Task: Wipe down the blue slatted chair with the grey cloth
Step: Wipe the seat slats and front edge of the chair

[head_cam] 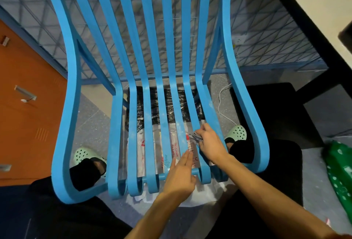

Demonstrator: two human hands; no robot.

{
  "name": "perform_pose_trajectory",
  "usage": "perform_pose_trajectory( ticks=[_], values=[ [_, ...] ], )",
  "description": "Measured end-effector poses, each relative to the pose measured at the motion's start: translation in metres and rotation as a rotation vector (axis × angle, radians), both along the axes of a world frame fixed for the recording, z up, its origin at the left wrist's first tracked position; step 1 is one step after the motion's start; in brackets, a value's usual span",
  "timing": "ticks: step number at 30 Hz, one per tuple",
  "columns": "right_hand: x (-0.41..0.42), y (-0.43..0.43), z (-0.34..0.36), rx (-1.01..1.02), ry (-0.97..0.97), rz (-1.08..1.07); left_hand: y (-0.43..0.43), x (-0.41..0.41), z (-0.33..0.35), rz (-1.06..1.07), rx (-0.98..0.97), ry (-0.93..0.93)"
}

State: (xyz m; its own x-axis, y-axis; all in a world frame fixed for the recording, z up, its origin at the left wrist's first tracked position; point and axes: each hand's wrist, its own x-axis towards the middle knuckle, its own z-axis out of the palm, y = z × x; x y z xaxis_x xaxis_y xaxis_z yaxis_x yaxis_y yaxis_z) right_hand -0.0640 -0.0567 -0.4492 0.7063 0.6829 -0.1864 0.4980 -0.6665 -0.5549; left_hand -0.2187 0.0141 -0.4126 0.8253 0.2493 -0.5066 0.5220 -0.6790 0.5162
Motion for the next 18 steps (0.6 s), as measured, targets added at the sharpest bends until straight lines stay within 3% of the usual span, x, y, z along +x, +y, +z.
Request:
perform_pose_trajectory(
  ticks=[6,18],
  values=[
    [-0.082,-0.035,0.029,0.069,0.165,0.216,0.015,-0.022,0.011,0.352,-0.291,-0.208],
    [-0.031,0.028,0.006,0.04,0.106,0.076,0.025,-0.025,0.034,0.277,-0.233,-0.154]
  ],
)
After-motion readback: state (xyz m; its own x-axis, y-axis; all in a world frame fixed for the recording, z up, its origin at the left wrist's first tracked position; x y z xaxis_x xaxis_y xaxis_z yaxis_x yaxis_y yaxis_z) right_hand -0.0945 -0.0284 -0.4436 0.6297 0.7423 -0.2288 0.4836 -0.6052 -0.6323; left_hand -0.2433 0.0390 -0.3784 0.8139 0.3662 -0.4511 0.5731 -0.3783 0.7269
